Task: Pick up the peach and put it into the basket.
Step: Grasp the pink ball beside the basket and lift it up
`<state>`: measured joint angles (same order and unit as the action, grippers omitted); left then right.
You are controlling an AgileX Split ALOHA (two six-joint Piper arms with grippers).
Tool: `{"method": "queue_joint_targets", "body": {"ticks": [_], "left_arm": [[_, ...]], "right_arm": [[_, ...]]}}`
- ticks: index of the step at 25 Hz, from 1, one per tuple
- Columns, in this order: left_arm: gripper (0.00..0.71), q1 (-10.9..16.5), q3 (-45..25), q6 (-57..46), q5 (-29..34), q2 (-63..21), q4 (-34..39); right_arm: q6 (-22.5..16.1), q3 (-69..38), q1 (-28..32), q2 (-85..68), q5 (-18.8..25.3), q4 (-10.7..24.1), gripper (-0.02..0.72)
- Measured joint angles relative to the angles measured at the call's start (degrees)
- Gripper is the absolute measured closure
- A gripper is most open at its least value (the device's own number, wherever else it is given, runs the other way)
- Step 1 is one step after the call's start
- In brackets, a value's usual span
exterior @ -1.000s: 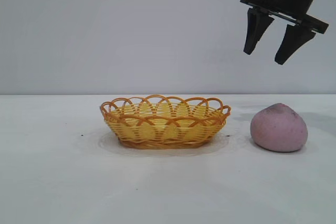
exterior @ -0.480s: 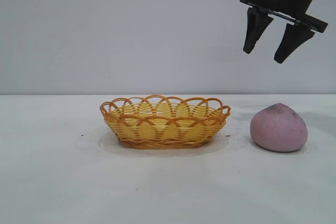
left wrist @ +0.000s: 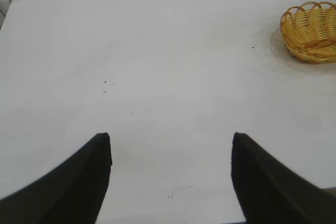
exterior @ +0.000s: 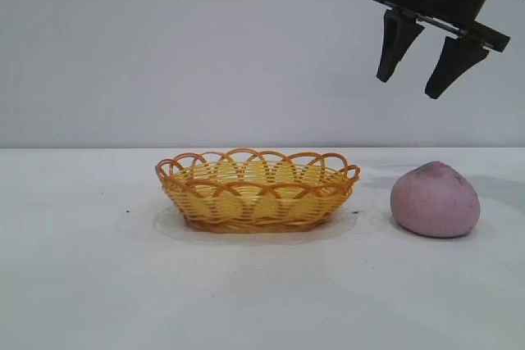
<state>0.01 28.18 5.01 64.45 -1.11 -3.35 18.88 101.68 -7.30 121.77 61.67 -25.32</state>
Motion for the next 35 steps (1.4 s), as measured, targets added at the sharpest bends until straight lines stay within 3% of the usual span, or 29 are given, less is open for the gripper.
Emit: {"method": "queue_joint_targets", "body": {"ticks": [11, 18, 23, 32, 34, 35], "left_arm": [[0.280, 0.0, 0.0, 0.0, -0.1, 0.0, 0.0], [0.280, 0.1, 0.0, 0.0, -0.2, 0.0, 0.0], [0.280, 4.2, 0.0, 0.0, -0.2, 0.0, 0.0], [0.280, 4.3, 0.0, -0.1, -0.2, 0.0, 0.0], [0.280, 4.3, 0.0, -0.1, -0.2, 0.0, 0.0], [0.280, 4.3, 0.0, -0.1, -0.2, 0.0, 0.0]], "right_arm": [[0.0, 0.0, 0.0, -4.2, 8.1, 0.8, 0.247], [-0.6, -2.6, 0.0, -5.3, 8.6, 1.7, 0.247], [-0.7, -6.7, -2.3, -5.5, 8.6, 4.0, 0.247], [-0.8, -11.5, -9.4, -5.5, 8.5, 8.7, 0.247], [-0.8, -11.6, -9.8, -5.5, 8.5, 9.6, 0.339], [-0.8, -11.7, -9.8, -5.5, 8.5, 9.9, 0.324]]}}
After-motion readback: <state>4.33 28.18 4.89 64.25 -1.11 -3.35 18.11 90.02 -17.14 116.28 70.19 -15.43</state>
